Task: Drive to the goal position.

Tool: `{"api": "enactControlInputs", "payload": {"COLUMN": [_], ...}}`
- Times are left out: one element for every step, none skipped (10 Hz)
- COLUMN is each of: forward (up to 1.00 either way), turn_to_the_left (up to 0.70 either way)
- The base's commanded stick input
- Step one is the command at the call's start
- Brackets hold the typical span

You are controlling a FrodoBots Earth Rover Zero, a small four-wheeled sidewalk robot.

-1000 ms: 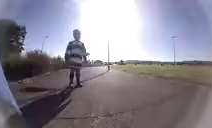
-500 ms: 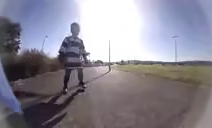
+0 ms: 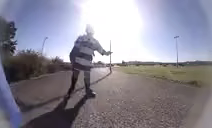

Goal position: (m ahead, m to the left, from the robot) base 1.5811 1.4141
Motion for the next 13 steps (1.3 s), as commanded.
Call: {"api": "enactControlInputs", "payload": {"forward": [1.00,1.00,1.00,1.00,0.94,0.47,0.00,0.00,0.00,0.00,0.00,0.00,0.00], "turn_to_the_left": [0.00,0.00,0.00,0.00,0.00,0.00,0.00,0.00,0.00,0.00,0.00,0.00,0.00]}}
